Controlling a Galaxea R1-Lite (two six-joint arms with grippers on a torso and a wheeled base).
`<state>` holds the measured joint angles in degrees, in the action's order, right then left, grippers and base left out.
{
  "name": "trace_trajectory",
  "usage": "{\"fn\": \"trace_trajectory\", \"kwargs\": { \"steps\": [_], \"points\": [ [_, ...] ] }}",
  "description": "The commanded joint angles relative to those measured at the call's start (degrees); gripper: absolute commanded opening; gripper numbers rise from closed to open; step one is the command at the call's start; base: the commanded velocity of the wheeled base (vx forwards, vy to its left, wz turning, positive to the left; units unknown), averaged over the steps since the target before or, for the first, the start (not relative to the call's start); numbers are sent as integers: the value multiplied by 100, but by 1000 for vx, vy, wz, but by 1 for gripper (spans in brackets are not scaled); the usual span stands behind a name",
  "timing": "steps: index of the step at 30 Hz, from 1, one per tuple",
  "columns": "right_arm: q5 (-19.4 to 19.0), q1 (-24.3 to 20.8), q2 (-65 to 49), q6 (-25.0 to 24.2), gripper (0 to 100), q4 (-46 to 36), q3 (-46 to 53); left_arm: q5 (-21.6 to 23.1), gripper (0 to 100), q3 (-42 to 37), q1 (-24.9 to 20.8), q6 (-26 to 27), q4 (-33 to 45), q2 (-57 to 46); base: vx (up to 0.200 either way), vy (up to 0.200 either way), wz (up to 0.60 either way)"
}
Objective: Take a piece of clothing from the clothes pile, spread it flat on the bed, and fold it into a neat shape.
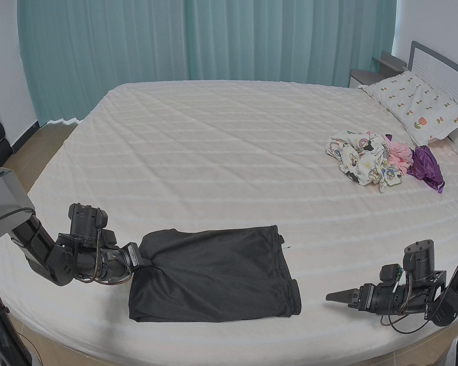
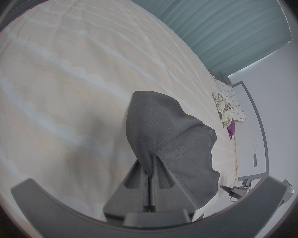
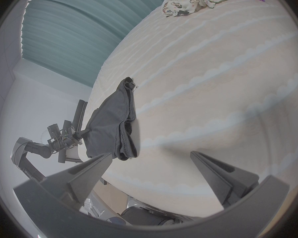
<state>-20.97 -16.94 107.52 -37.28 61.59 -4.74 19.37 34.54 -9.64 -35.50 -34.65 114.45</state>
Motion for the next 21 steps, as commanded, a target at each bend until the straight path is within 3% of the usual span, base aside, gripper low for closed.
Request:
{"fn": "trace_trajectory", "kwargs": {
  "steps": [1,13,20,21],
  "points": [
    [-4,-2,-3,1,100,2,0,14,0,-61,94,-1,-7,-45,0,200,0],
    [-4,-11,-29,-7,100,2,0,40,0,-193,173,-10,-25,-168,0,200,0],
    [-4,-46,-29,-7,100,2,-9,49,0,-386,147,-36,-51,-256,0,0,0],
    [-4,-63,-21,-7,100,2,-9,49,100,-386,156,-36,-51,-256,0,0,0]
  ]
}}
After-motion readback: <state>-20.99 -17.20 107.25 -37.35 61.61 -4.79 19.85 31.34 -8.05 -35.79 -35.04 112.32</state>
